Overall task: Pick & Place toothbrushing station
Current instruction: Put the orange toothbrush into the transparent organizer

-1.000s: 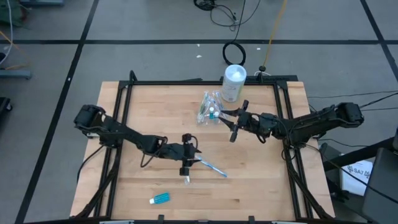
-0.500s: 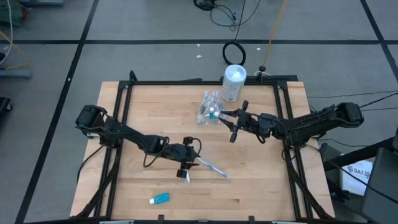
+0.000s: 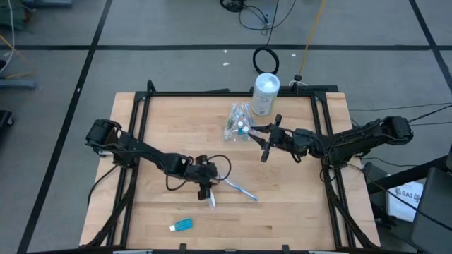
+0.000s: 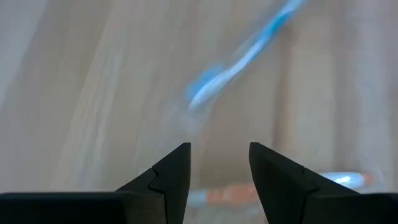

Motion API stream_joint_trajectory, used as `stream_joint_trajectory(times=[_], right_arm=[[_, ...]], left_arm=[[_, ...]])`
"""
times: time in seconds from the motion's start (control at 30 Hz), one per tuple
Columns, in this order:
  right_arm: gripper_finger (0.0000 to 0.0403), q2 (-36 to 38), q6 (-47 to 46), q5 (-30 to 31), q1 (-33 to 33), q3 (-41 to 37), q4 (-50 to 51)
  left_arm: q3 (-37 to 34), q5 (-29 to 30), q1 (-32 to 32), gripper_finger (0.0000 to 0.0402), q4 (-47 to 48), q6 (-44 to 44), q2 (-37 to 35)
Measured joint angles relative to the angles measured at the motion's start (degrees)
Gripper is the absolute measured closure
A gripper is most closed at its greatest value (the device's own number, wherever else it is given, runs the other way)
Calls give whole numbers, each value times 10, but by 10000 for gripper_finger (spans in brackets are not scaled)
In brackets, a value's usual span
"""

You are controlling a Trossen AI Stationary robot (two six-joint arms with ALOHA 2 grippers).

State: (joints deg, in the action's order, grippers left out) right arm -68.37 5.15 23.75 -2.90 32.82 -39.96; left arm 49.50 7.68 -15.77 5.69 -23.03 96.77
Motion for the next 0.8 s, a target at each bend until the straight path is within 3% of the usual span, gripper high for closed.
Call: stream_joint_trajectory(times=[0.43,0.8], right_arm=[[284,0,0,0,0,0,3],[285,0,0,0,0,0,4]], left_arm=[[0,44,-1,231,154,-402,-28],[0,54,34,231,94,-427,10]])
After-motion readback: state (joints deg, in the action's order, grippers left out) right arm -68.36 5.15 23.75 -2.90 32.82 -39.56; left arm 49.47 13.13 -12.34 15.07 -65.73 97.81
